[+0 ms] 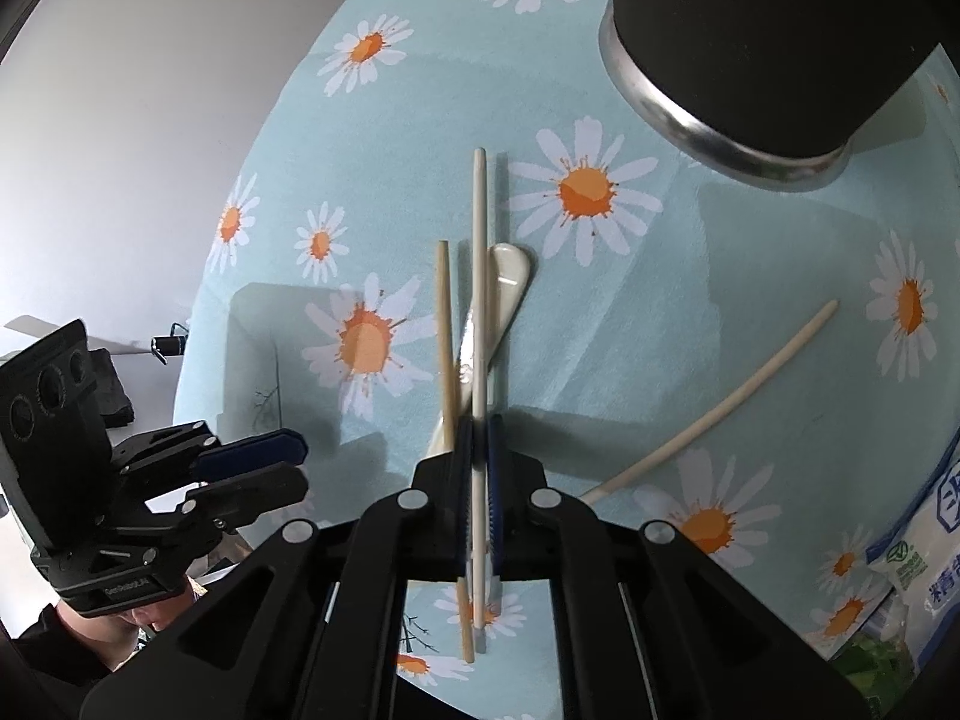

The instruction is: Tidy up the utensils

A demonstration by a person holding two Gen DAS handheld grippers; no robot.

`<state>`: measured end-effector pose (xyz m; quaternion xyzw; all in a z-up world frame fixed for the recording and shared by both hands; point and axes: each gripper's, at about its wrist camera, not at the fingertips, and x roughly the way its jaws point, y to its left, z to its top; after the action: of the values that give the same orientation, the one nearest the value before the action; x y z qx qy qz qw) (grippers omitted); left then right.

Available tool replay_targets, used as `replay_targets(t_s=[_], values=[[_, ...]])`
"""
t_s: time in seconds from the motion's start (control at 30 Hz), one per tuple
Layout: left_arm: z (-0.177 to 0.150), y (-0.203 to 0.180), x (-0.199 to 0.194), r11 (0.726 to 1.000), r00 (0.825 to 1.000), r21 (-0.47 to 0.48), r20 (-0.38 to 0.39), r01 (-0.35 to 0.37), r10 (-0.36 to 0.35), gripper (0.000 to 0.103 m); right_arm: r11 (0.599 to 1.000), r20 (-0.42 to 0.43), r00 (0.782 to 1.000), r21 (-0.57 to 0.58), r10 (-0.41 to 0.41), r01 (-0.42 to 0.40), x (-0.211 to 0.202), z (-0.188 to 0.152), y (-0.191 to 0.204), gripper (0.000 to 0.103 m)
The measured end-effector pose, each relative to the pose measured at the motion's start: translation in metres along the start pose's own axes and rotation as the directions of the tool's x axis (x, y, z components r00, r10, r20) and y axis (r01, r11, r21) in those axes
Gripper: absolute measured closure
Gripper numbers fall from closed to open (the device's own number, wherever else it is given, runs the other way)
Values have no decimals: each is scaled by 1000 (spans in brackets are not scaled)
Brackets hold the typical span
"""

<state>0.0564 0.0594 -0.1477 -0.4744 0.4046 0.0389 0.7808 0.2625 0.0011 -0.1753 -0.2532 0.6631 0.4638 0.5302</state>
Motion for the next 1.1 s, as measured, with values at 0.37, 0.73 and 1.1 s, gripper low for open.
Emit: replay_targets(t_s=[0.37, 0.73, 1.1], values=[[25, -9, 17, 999, 998, -45, -47, 29, -31, 85, 998, 105, 993, 38, 52, -56, -37, -18, -16, 97], [58, -14, 45, 990, 993, -140, -120, -22, 5, 85, 983, 231, 967, 124, 107, -138, -67, -59, -38, 97], [74, -14, 60, 974, 985, -205, -160, -95, 62, 85, 972, 292, 948, 152, 129, -179, -84, -82, -46, 97]])
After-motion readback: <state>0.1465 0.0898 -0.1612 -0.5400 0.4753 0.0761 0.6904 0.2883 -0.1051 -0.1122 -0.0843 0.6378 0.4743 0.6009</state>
